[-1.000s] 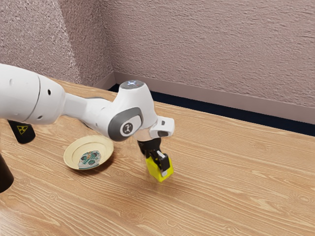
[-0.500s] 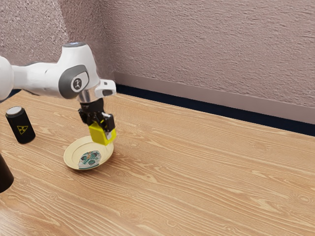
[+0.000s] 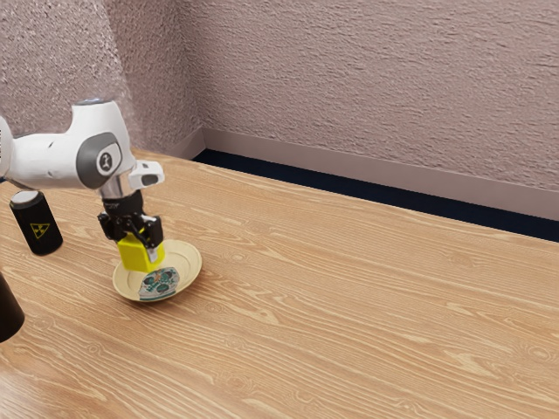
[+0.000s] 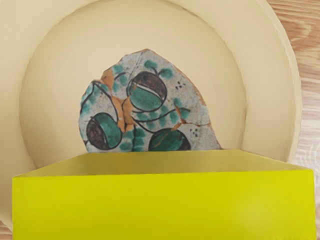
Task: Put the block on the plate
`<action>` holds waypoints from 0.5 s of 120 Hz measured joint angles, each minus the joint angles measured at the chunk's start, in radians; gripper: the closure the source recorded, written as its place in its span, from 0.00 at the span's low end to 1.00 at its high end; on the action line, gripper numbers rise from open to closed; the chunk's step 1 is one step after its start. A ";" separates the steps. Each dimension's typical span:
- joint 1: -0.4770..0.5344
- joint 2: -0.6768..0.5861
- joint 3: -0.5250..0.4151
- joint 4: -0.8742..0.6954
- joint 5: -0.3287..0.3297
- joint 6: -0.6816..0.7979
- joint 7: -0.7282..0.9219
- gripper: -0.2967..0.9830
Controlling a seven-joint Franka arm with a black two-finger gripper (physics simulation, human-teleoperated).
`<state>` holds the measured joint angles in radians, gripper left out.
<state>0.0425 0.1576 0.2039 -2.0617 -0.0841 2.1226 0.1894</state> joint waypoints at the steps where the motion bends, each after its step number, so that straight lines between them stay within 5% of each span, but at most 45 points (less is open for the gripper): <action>1: 0.001 0.003 0.000 0.000 -0.001 0.002 0.002 0.47; 60: 0.023 0.104 -0.003 0.045 -0.042 0.072 0.099 0.47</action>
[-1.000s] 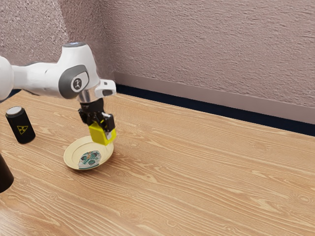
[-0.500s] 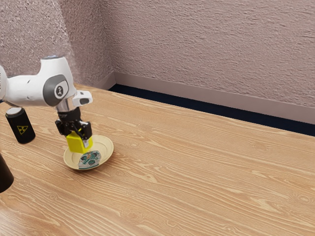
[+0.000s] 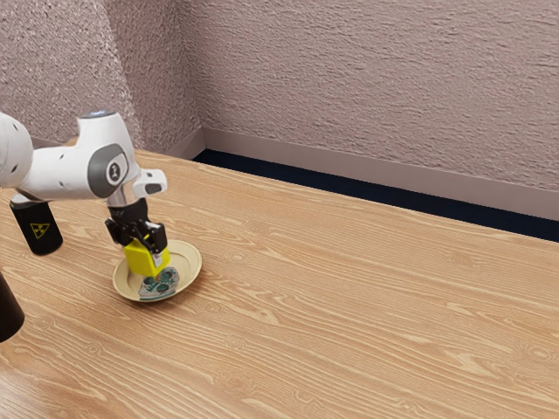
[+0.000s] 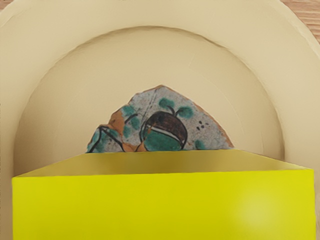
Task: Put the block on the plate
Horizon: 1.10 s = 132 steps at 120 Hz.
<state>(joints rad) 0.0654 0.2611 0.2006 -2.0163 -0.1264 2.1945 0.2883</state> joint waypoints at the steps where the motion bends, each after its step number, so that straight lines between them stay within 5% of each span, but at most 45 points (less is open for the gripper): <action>1: 0.000 0.002 0.000 0.001 -0.001 0.001 0.002 0.47; 58: -0.001 0.008 -0.009 0.008 -0.023 0.014 0.077 0.28; 82: -0.015 -0.048 -0.088 0.051 -0.019 -0.021 0.083 0.25; 132: -0.055 -0.155 -0.292 0.460 0.077 -0.460 -0.021 0.23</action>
<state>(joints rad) 0.0100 0.1065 -0.0911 -1.5565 -0.0497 1.7343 0.2676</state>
